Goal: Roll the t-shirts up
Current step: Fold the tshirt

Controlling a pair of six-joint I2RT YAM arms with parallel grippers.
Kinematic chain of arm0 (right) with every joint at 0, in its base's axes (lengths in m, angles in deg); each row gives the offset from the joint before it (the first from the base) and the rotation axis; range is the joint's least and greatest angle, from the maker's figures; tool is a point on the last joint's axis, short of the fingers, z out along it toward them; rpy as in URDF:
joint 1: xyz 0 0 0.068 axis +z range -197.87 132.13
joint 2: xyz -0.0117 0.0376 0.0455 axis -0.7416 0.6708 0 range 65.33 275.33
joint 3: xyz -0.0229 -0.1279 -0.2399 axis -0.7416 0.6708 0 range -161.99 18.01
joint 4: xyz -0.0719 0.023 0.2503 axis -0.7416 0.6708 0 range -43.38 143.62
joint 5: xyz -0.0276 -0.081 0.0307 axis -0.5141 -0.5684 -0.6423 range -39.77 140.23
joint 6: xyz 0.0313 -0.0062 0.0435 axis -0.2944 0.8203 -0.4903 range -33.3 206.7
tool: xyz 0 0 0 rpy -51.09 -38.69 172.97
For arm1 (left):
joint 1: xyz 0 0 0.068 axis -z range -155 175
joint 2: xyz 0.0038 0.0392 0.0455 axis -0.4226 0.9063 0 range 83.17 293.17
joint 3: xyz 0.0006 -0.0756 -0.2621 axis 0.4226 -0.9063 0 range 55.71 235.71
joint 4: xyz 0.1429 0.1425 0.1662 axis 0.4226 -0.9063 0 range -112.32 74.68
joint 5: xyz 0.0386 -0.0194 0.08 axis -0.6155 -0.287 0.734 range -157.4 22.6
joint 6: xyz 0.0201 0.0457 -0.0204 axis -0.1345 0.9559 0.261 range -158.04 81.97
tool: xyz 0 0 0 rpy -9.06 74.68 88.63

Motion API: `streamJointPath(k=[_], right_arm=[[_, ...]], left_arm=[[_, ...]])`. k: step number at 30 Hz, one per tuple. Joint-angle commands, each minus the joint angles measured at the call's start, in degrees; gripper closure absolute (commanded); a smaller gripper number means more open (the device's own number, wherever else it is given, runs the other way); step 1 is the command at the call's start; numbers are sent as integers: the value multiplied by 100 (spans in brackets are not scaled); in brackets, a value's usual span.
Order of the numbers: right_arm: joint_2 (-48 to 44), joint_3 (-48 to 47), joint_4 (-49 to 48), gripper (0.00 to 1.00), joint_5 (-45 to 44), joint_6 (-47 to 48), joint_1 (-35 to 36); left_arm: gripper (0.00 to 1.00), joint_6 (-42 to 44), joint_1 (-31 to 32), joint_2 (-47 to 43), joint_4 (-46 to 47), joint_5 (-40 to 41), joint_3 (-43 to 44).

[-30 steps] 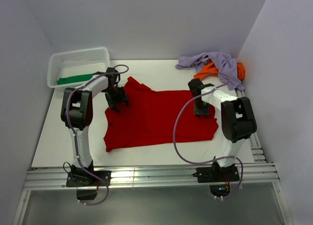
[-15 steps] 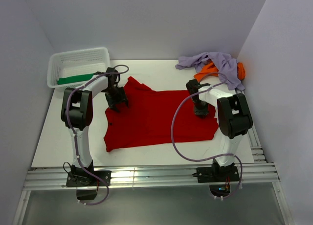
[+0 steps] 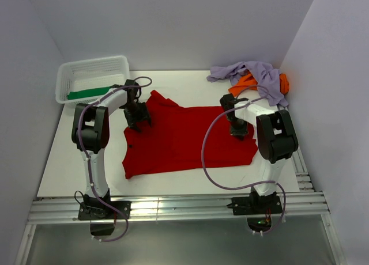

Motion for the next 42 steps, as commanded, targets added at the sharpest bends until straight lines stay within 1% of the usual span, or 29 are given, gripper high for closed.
streamJointPath(k=[1,5,12,13,15,17,18,19,20,21,22,24,29,31,33,36,40,42], right_arm=[[-129,-169,179,100,-250,-146,-223],[-103,-195,329,100,-442,-260,-654],[-33,-370,434,100,-276,-384,-1585],[-50,-397,417,98,-259,-366,-1639],[-68,-493,417,87,-215,-331,-1718],[-50,-581,487,79,-206,-339,-1745],[-42,-686,513,74,-188,-348,-1797],[-68,-731,531,73,-153,-348,-1824],[-85,-774,531,72,-127,-348,-1841],[-103,-914,540,68,-109,-348,-1850],[-120,-985,549,67,-57,-348,-1850],[-129,-1222,549,60,40,-339,-1850],[-77,-1609,198,60,777,-129,-1815],[89,-1803,66,59,901,-14,-1780],[222,-1987,-40,53,1068,160,-1657],[511,-2276,-198,41,1007,371,-1455],[941,-2646,-400,40,823,741,-1165],[1074,-2848,-514,41,788,996,-1051]], left_arm=[[35,154,-34,1140,1471,463,-529],[35,154,-34,1141,1471,454,-529],[35,154,-43,1140,1488,428,-556],[35,154,-43,1140,1488,428,-556],[35,154,-43,1140,1497,428,-564],[35,146,-52,1132,1497,419,-564],[35,146,-52,1132,1497,428,-564],[35,154,-52,1132,1497,410,-564],[35,154,-52,1132,1497,419,-564],[35,154,-52,1140,1497,419,-556],[35,154,-52,1140,1488,419,-556],[35,172,-52,1149,1488,419,-556],[35,181,-52,1140,1497,401,-547],[35,198,-52,1141,1488,410,-529],[35,207,-52,1149,1471,410,-512],[35,216,-52,1149,1453,419,-485],[35,225,-52,1158,1462,419,-503],[35,233,-52,1158,1462,419,-512]])
